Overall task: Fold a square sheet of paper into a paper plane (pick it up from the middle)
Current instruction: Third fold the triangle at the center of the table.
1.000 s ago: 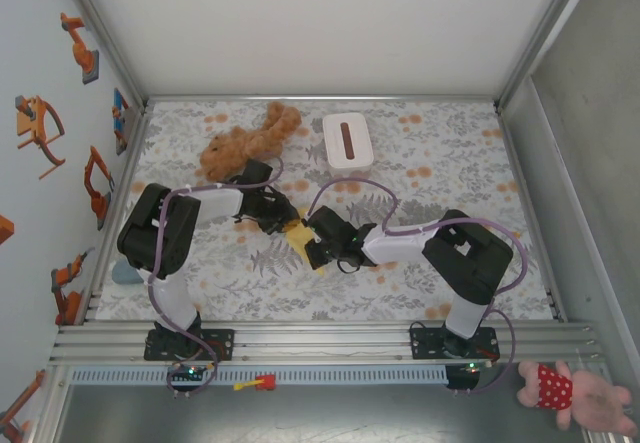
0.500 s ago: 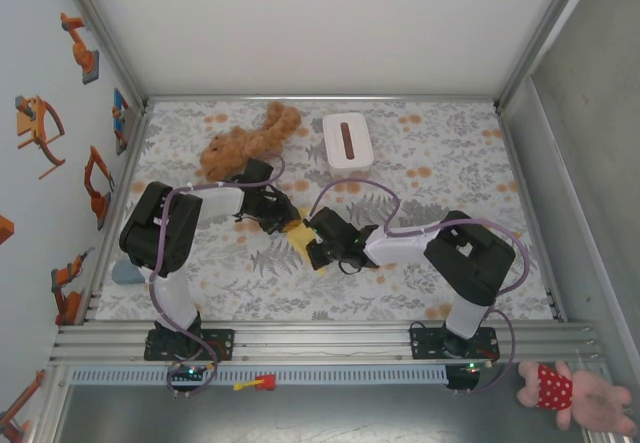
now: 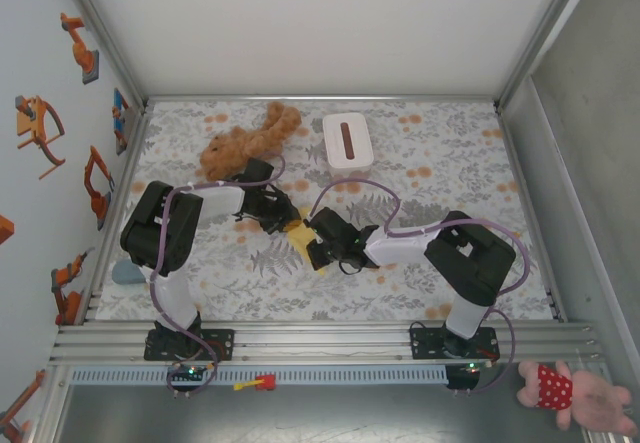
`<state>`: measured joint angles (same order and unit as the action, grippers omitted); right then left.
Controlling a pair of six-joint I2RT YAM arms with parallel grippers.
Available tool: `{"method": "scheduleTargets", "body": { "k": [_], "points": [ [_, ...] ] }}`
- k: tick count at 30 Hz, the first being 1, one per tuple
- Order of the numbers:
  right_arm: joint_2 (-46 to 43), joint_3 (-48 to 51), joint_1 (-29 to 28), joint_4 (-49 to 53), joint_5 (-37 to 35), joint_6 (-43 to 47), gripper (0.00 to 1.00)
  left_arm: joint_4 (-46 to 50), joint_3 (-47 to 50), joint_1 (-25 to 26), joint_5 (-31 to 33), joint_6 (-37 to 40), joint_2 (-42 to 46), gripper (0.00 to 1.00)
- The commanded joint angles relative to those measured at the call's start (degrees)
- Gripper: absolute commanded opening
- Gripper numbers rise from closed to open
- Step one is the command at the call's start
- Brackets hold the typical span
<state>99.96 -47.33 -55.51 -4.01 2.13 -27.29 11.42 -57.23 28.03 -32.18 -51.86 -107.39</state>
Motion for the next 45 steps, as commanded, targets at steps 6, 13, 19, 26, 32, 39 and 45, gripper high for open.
{"method": "scheduleTargets", "body": {
  "k": [6, 13, 19, 26, 32, 39, 45],
  "points": [
    [1.06, 0.75, 0.59, 3.09, -0.49, -2.07, 0.0, 3.84, 0.37, 0.36, 1.7, -0.07, 5.86, 0.16],
    [1.95, 0.31, 0.75, 3.42, -0.04, -2.46, 0.0, -3.49, 9.48, 0.86, 1.56, -6.56, 14.85, 0.17],
    [2.17, 0.27, 0.92, 3.7, 0.07, -2.63, 0.0, -7.64, 13.96, 4.9, 0.98, -11.17, 16.77, 0.14],
    [2.37, 0.32, 0.97, 3.75, -0.2, -2.78, 0.0, -9.55, 14.9, 7.8, 1.19, -13.31, 13.88, 0.11],
    [2.44, 0.14, 1.01, 4.01, -0.27, -2.65, 0.0, -8.57, 14.09, 8.58, 1.54, -13.63, 11.15, 0.1],
    [2.45, 0.2, 1.13, 4.35, -0.55, -2.65, 0.0, -5.63, 14.1, 8.67, 3.69, -12.68, 11.13, 0.1],
    [2.79, -0.04, 1.1, 4.36, -0.46, -2.64, 0.0, -3.91, 13.26, 8.68, 4.67, -11.13, 10.73, 0.1]
  ]
}}
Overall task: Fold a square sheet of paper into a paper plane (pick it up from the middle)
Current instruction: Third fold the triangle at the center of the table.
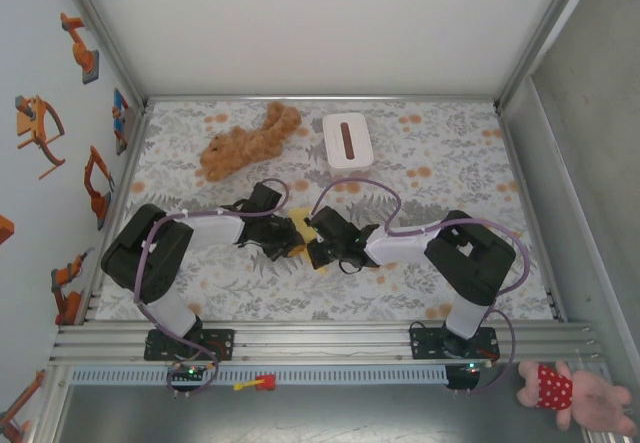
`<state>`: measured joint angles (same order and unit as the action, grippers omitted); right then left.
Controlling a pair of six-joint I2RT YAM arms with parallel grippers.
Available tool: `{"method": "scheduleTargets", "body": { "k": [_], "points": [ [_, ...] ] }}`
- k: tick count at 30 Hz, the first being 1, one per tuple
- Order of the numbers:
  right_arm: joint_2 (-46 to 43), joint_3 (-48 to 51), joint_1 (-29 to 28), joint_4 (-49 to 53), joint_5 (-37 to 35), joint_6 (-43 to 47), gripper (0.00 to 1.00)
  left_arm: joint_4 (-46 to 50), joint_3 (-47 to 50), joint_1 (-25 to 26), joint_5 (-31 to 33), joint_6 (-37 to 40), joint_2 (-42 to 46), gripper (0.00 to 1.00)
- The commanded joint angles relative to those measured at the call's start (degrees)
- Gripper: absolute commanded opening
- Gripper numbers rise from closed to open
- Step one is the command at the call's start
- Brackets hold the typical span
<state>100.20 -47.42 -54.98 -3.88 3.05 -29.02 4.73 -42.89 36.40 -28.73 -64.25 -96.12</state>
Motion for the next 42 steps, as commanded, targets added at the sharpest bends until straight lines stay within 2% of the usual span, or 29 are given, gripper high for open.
{"method": "scheduleTargets", "body": {
  "k": [1, 10, 15, 19, 23, 26, 30, 34, 37, 42],
  "points": [
    [2.46, 0.05, 0.6, 4.23, -1.38, -0.93, 0.0, 2.81, -1.22, 0.31, 1.14, 1.38, -0.78, 0.1],
    [1.95, 0.4, 0.66, 4.32, -1.64, -1.05, 0.0, 4.3, -2.44, 0.29, 1.39, 2.28, -2.68, 0.1],
    [-1.26, 0.68, 0.91, 5.03, -1.86, -2.86, 0.0, 6.07, -2.63, 0.17, 2.36, 2.92, -3.82, 0.1],
    [-4.35, 1.02, 1.47, 6.77, -3.04, -5.35, 0.14, 5.87, -2.72, 0.16, 2.41, 2.97, -4.7, 0.09],
    [-8.61, 2.69, 1.81, 7.92, -5.25, -8.38, 0.35, 5.73, -2.9, 0.2, 2.52, 2.99, -4.95, 0.09],
    [-12.06, 3.64, 2.16, 8.88, -6.62, -10.04, 0.39, 5.58, -3.09, 0.24, 2.55, 3.0, -4.97, 0.09],
    [-14.86, 3.56, 2.36, 9.99, -6.01, -9.8, 0.34, 5.24, -3.31, 0.32, 2.52, 2.99, -5.06, 0.09],
    [-14.47, 4.41, 2.34, 5.68, 1.44, -8.21, 0.17, 4.94, -3.33, 0.32, 2.4, 3.02, -5.09, 0.09],
    [-12.45, 4.71, 2.33, 2.82, 5.81, -8.82, 0.09, 4.58, -3.17, 0.25, 2.39, 3.11, -5.05, 0.08],
    [-8.68, 4.44, 2.33, -0.41, 9.52, -9.72, 0.02, 4.41, -2.93, 0.28, 2.19, 3.25, -4.98, 0.08]
  ]
}}
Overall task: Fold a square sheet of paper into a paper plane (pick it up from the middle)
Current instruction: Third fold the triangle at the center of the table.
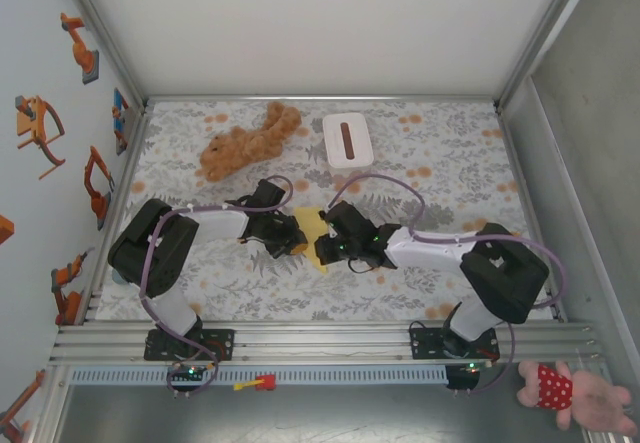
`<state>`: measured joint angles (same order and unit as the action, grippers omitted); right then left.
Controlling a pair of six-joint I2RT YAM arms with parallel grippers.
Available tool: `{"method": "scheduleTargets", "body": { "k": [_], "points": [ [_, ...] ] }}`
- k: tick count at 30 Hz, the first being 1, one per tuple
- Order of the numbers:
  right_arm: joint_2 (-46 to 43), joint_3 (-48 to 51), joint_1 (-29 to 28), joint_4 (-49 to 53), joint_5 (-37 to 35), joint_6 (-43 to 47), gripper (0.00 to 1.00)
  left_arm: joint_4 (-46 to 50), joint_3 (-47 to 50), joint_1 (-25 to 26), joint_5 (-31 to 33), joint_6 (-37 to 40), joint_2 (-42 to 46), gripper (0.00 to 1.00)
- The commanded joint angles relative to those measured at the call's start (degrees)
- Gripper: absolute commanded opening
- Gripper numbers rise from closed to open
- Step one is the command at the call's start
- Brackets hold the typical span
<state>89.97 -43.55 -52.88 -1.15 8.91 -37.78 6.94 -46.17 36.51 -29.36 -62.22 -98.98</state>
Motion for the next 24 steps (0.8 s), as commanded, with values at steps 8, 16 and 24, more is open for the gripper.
{"method": "scheduleTargets", "body": {
  "k": [8, 16, 24],
  "points": [
    [6.43, -0.49, 0.24, -5.09, 5.26, -3.24, 0.0, 2.37, 0.33, 0.18, 2.56, 1.56, -1.97, 0.08],
    [9.17, -1.1, 0.24, -5.71, 7.87, -3.17, 0.0, 2.37, 0.13, 0.1, 2.13, 1.74, -1.57, 0.08],
    [9.21, 0.09, 0.24, -7.36, 9.35, -3.68, 0.0, 2.37, 0.3, -0.02, 2.29, 1.55, -1.35, 0.08]
  ]
}}
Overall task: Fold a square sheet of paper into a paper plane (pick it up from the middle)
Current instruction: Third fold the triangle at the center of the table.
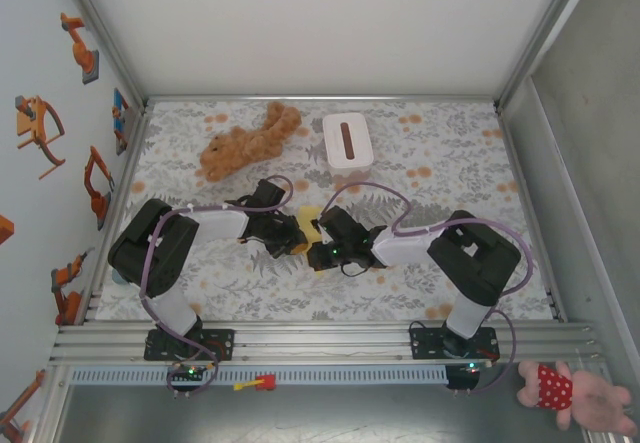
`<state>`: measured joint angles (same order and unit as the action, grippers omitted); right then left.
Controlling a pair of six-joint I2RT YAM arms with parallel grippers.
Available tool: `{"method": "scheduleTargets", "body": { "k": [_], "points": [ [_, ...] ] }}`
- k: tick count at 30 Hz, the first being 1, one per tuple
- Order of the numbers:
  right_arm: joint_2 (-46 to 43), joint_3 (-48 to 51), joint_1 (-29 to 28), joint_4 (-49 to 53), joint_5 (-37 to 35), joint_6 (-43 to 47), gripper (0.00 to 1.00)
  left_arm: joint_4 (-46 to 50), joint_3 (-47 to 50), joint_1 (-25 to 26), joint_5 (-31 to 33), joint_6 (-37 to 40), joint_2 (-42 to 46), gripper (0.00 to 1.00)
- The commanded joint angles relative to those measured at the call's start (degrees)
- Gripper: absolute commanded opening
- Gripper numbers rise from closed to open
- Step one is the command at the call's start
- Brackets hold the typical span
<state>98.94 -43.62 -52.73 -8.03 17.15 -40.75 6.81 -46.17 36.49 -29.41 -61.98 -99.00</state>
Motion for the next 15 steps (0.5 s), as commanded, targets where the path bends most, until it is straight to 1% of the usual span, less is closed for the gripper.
{"method": "scheduleTargets", "body": {
  "k": [1, 15],
  "points": [
    [0.13, 0.25, 0.08, -0.41, 1.31, -0.69, 0.0, 2.59, 0.38, 0.04, 2.38, 1.35, -1.36, 0.08],
    [-4.62, 3.53, 0.08, 0.89, 3.55, -0.56, 0.0, 3.12, 0.35, -0.69, 2.87, 1.8, -1.73, 0.08]
  ]
}}
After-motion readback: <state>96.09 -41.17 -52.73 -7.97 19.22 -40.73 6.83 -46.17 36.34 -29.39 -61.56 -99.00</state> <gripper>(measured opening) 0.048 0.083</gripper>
